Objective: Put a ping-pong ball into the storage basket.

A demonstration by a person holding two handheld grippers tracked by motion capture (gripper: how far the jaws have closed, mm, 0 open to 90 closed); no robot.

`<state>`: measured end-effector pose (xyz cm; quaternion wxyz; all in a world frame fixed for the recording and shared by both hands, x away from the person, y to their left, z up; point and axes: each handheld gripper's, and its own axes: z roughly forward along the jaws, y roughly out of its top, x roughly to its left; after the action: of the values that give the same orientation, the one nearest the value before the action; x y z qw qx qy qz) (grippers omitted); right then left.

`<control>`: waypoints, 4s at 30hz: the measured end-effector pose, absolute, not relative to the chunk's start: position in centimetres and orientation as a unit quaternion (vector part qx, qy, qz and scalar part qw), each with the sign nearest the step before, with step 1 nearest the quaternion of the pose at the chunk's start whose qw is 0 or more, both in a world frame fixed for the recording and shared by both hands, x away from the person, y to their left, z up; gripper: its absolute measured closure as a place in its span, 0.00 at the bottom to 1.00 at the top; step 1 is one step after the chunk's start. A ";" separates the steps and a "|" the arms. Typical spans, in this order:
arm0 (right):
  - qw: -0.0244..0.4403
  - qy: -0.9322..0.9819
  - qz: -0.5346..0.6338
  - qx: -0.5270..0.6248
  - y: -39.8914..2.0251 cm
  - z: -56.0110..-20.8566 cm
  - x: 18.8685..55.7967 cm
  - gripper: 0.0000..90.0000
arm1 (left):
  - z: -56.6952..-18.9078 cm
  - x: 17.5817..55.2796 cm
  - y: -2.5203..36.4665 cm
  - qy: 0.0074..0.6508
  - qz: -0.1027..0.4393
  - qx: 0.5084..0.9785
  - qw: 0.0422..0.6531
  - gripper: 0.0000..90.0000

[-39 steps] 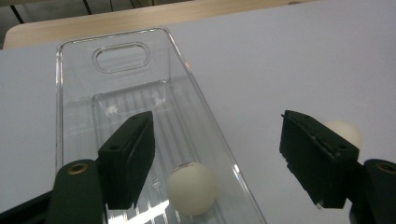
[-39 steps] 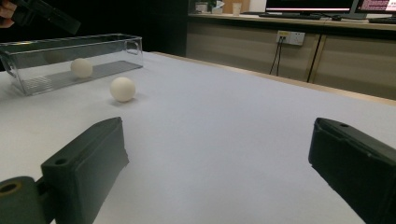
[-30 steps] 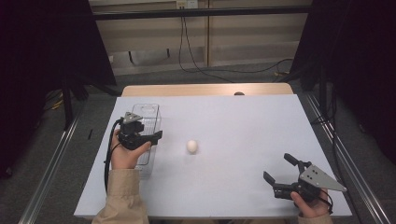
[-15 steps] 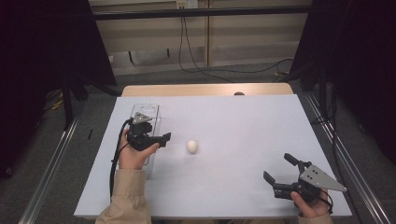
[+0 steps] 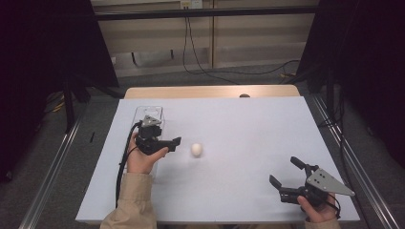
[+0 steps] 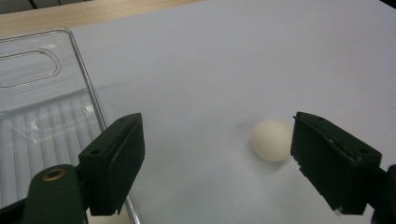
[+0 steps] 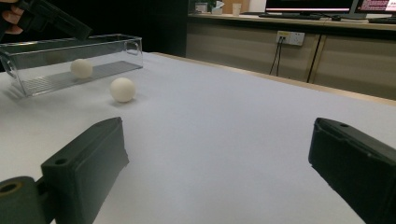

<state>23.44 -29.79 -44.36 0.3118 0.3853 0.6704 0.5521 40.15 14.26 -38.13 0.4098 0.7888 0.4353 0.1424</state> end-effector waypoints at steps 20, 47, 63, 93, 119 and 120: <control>0.312 0.670 0.553 0.385 -29.8 -44.3 23.5 0.04 | -38.6 40.0 12.5 0.420 0.131 0.800 0.408 0.18; 0.312 0.670 0.553 0.384 -29.7 -44.3 23.5 0.04 | -39.3 39.8 10.8 0.414 0.125 0.807 0.402 0.14; 0.312 0.673 0.552 0.382 -29.7 -44.4 23.5 0.04 | -39.8 39.7 10.0 0.406 0.120 0.817 0.393 0.13; 0.312 0.673 0.552 0.382 -29.7 -44.4 23.5 0.04 | -40.7 39.8 9.1 0.404 0.118 0.821 0.386 0.11; 0.312 0.672 0.552 0.381 -29.7 -44.3 23.5 0.04 | -40.9 39.7 8.8 0.403 0.117 0.824 0.382 0.10; 0.312 0.672 0.552 0.381 -29.7 -44.3 23.5 0.04 | -41.0 39.7 8.8 0.402 0.118 0.824 0.381 0.10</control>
<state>23.49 -29.69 -44.32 0.3121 0.3812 0.6723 0.5524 39.73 8.78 -40.95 0.3805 0.8245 0.4020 0.1176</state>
